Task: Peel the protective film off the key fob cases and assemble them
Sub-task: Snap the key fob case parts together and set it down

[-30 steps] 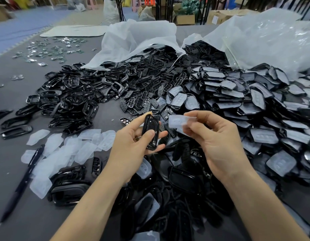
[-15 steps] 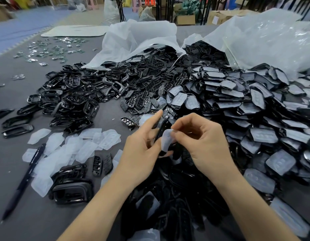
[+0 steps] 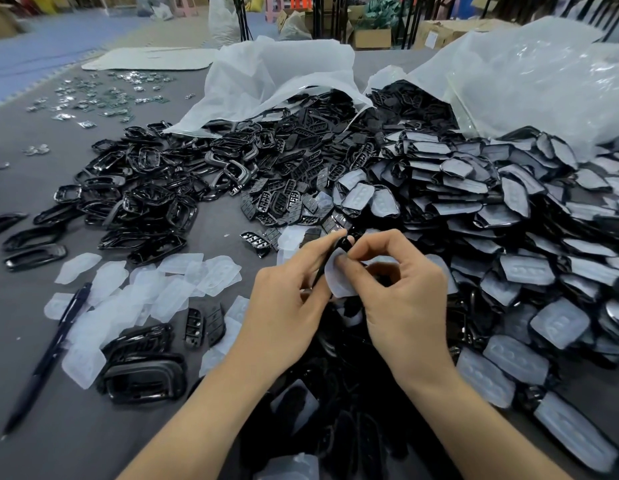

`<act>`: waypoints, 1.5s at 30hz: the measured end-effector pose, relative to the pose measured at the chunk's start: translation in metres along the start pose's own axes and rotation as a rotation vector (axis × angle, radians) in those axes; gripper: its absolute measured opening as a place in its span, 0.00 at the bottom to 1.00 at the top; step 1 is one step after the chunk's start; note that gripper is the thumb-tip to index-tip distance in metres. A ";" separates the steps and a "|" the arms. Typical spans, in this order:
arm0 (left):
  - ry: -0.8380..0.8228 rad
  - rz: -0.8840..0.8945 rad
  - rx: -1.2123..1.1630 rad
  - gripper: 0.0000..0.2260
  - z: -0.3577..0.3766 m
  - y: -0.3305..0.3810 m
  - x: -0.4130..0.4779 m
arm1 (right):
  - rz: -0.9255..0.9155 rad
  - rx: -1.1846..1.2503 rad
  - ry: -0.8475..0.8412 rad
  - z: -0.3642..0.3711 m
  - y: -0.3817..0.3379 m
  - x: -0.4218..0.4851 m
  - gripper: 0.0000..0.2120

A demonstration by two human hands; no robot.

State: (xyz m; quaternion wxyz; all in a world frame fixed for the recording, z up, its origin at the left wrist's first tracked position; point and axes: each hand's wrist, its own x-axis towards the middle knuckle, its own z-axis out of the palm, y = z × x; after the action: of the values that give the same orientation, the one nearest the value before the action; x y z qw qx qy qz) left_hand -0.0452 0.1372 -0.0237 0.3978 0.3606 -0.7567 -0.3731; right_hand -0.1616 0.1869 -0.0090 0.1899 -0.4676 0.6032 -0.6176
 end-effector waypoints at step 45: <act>0.135 0.215 0.030 0.13 -0.003 0.019 -0.003 | -0.540 -0.094 0.235 0.003 -0.006 -0.010 0.09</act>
State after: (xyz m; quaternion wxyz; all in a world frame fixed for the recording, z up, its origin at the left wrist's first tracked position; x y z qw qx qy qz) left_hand -0.0461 0.1478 -0.0075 0.4799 0.3076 -0.7680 -0.2919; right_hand -0.1521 0.1939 -0.0074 -0.0745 -0.5447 0.5028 -0.6670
